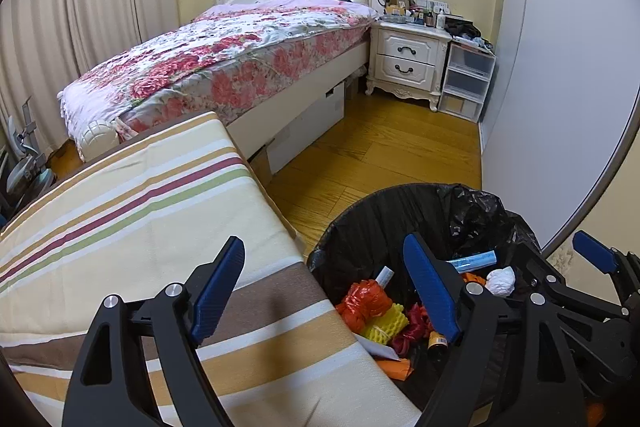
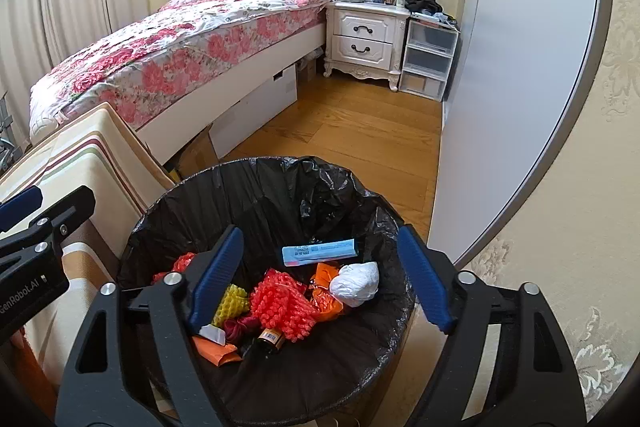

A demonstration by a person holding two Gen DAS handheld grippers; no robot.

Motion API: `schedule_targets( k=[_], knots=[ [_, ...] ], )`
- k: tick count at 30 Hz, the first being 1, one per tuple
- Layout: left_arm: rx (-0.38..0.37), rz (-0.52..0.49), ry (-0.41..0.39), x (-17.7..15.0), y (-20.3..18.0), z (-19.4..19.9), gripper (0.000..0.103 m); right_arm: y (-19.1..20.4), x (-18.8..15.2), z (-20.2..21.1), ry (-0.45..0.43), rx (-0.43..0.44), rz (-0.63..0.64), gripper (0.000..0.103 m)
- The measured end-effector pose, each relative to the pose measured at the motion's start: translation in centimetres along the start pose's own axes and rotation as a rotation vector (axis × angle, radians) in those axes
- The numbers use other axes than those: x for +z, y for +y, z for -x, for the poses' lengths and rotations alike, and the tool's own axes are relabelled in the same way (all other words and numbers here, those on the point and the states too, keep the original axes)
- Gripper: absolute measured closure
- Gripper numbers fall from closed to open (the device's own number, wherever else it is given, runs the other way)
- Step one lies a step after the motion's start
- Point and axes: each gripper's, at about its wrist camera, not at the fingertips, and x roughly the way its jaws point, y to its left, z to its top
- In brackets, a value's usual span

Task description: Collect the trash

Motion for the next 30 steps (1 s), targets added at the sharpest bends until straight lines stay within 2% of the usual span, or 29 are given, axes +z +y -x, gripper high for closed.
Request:
schedule_targets(
  k=[18, 30],
  knots=[
    [0.045, 0.029, -0.090, -1.8, 2.4, 5.1, 0.019, 1.2, -1.4, 3.9, -0.034, 0.009, 0.015, 0.019],
    [0.078, 0.040, -0.133, -3.5, 3.4, 8.9, 0.018, 2.4, -2.2, 8.6, -0.102, 0.038, 0.055, 0.018]
  ],
)
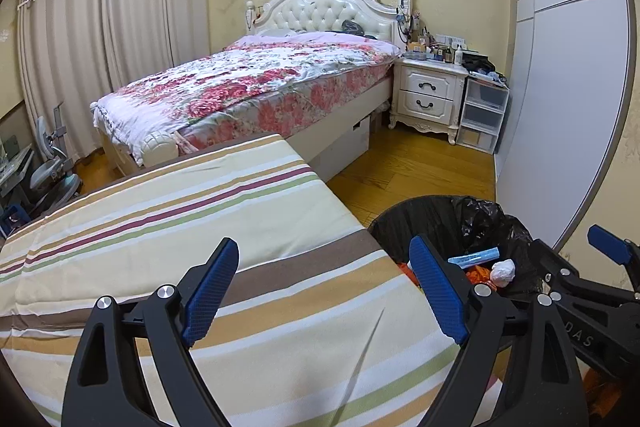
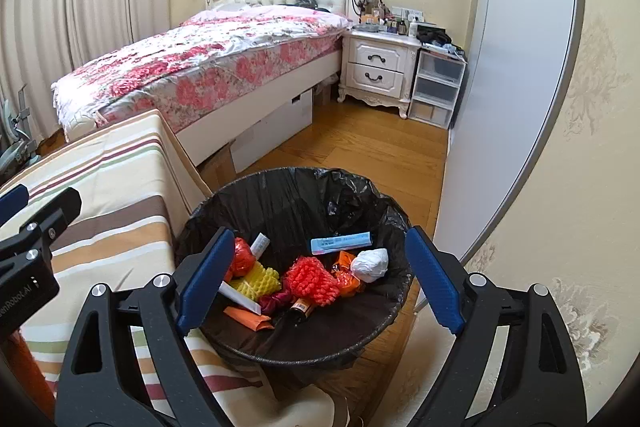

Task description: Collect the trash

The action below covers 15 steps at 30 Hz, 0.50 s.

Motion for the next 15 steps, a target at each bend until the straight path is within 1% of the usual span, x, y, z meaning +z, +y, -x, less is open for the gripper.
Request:
schedule_targets(
  k=[6, 15],
  knots=[
    [0.016, 0.023, -0.017, -0.6, 0.9, 2.0, 0.018, 0.7, -0.1, 2.1, -0.032, 0.010, 0.022, 0.017],
    [0.049, 0.044, -0.020, -1.5, 2.4, 4.4, 0.018, 1.5, -0.6, 4.5, -0.062, 0.027, 0.045, 0.017]
  ],
)
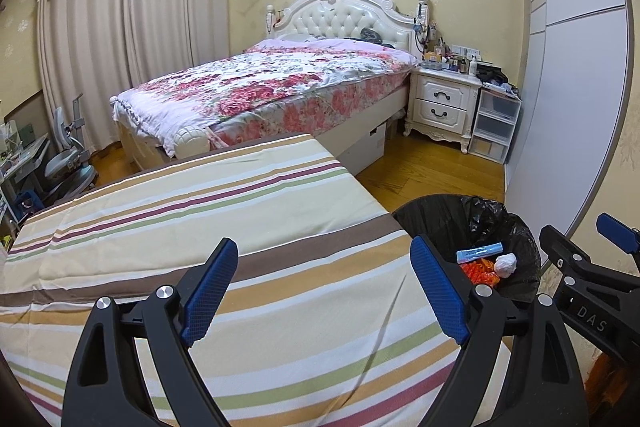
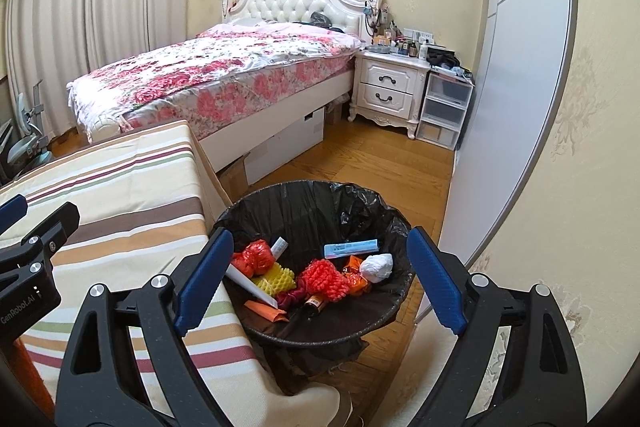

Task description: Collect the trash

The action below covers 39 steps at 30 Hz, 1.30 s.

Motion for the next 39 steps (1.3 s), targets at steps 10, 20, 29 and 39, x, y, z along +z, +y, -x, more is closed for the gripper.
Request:
schedule_targets(
  k=[10, 20, 29, 39],
  knots=[
    [0.018, 0.014, -0.017, -0.7, 0.9, 2.0, 0.018, 1.0, -0.3, 2.5, -0.034, 0.025, 0.025, 0.016],
    [0.018, 0.014, -0.023, -0.8, 0.9, 2.4, 0.018, 1.2, -0.3, 2.9, -0.043, 0.024, 0.024, 0.014],
    [0.017, 0.014, -0.022, -0.8, 0.8, 2.4, 0.018, 1.2, -0.3, 2.9, -0.043, 0.023, 0.024, 0.013],
    [0.016, 0.015, -0.021, -0.8, 0.9, 2.4, 0.018, 1.1, -0.4, 2.8, -0.042, 0.023, 0.025, 0.013]
  ],
)
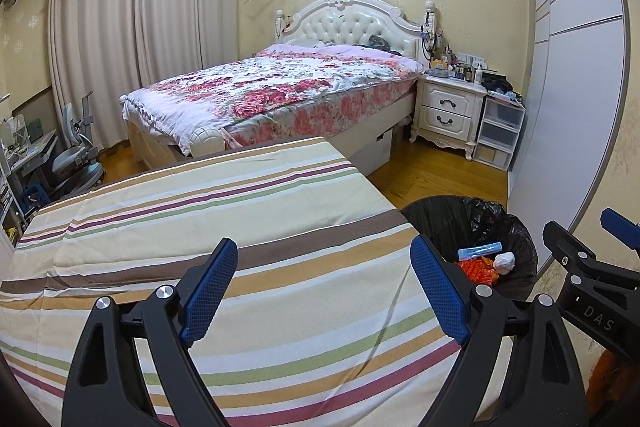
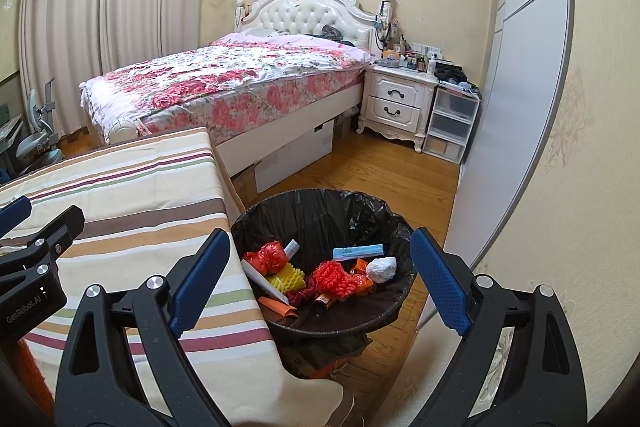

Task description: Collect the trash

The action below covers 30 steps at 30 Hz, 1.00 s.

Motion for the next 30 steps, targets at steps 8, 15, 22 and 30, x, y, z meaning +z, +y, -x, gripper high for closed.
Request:
schedule_targets(
  k=[8, 15, 22, 30],
  knots=[
    [-0.001, 0.003, 0.000, -0.06, -0.02, 0.03, 0.018, 0.02, 0.01, -0.01, 0.001, -0.001, 0.000, 0.013],
    [-0.001, 0.005, 0.001, -0.06, -0.01, 0.02, 0.018, -0.19, -0.23, -0.22, 0.003, 0.000, 0.000, 0.013],
    [-0.002, 0.008, 0.002, -0.23, -0.09, 0.06, 0.018, -0.17, -0.23, -0.20, 0.004, -0.001, 0.000, 0.013],
    [-0.003, 0.008, 0.002, -0.25, -0.12, 0.06, 0.018, -0.17, -0.25, -0.22, 0.005, 0.000, 0.001, 0.013]
  ],
)
